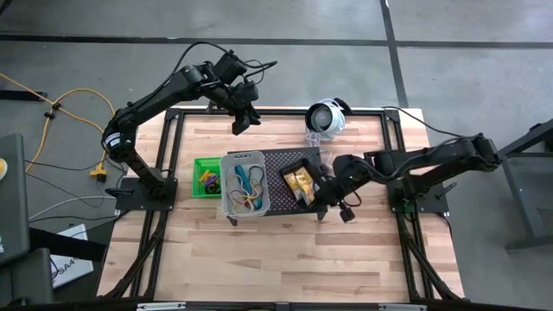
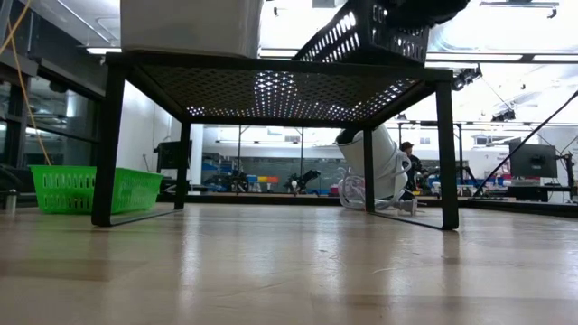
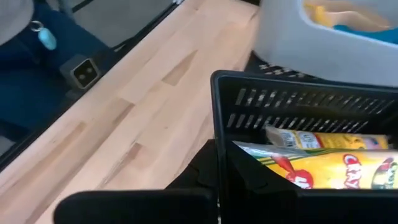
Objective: Pick & Place Office Desk Supplies
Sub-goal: Put the black bin with the crayon boxes on the shelf
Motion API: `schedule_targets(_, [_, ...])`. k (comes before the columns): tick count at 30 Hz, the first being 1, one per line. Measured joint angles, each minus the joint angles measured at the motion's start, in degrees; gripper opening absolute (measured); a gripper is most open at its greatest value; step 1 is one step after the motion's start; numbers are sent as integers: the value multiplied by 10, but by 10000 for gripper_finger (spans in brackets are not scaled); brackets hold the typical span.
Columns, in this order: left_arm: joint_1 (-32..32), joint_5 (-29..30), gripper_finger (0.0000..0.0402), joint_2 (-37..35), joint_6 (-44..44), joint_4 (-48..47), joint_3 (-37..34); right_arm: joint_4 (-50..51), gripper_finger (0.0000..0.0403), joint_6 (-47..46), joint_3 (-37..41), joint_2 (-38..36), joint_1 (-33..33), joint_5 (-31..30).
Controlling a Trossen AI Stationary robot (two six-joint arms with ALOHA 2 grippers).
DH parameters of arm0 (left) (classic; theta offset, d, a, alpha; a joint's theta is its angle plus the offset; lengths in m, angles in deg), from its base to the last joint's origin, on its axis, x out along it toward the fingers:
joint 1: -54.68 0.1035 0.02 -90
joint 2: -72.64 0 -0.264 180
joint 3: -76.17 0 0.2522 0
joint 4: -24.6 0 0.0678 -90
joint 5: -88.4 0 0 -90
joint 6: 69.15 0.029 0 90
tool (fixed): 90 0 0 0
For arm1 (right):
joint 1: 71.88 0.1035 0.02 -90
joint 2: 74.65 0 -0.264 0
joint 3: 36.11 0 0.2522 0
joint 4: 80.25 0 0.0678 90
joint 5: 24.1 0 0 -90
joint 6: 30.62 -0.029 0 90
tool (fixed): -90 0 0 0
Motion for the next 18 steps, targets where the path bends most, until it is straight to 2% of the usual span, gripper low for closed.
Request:
schedule_targets(8, [0,0,117,0,-1,-1,0,-9,3,0,-1,35,4,10])
schedule_targets(18, [0,0,117,0,-2,-1,0,-42,3,-54,-1,31,3,-28])
